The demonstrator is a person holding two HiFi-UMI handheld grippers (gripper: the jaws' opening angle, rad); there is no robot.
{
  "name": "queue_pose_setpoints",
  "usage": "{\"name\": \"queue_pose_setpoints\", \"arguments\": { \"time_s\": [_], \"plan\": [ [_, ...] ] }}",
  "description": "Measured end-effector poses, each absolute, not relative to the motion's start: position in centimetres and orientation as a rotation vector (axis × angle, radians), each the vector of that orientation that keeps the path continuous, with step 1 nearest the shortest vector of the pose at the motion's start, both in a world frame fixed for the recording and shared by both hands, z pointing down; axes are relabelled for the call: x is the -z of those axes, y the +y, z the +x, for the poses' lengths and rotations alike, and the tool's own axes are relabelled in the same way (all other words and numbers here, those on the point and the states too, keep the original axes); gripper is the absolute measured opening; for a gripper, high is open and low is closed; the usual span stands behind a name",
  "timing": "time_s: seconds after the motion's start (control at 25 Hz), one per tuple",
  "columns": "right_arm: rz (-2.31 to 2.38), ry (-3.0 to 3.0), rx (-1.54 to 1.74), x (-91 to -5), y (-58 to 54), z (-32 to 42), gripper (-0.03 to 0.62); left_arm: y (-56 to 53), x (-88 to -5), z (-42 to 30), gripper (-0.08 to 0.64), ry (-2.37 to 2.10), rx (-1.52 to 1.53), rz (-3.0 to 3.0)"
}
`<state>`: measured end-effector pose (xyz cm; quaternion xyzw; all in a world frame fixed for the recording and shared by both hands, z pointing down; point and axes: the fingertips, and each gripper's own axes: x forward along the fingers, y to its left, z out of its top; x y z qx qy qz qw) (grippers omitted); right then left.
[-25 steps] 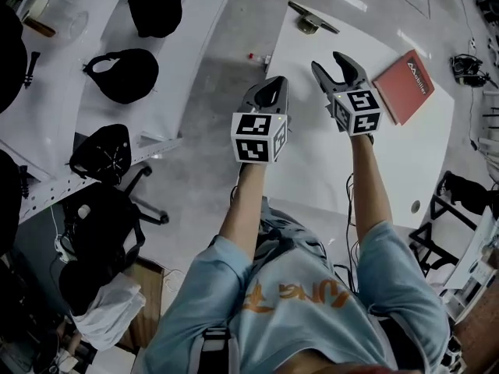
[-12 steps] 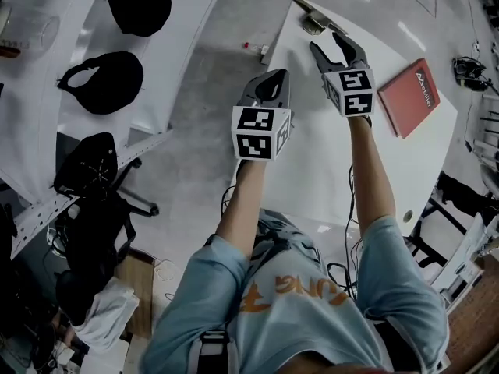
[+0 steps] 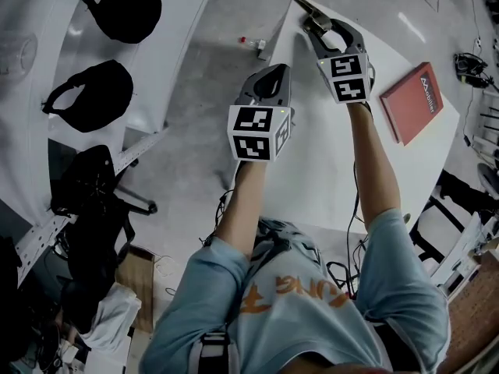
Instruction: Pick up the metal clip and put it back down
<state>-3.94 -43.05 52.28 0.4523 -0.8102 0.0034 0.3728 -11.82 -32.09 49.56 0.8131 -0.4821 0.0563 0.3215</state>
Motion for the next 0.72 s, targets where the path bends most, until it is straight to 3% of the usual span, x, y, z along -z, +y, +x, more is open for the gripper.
{"name": "queue_pose_setpoints", "arguments": {
  "time_s": [0.16, 0.36, 0.72],
  "plan": [
    [1.146, -2.059, 0.013, -53.0, -44.3, -3.9, 0.223, -32.8, -50.4, -12.0, 0.021, -1.259, -0.133, 2.12],
    [1.15, -2.023, 0.043, -54.0, -44.9, -4.0, 0.129, -33.5, -51.3, -12.7, 0.021, -1.272, -0.113, 2.108],
    [1.068, -1.974, 0.183, -53.7, -45.2, -4.8, 0.074, -34.0, -51.3, -12.6, 0.021, -1.258, -0.061, 2.116]
  ]
}}
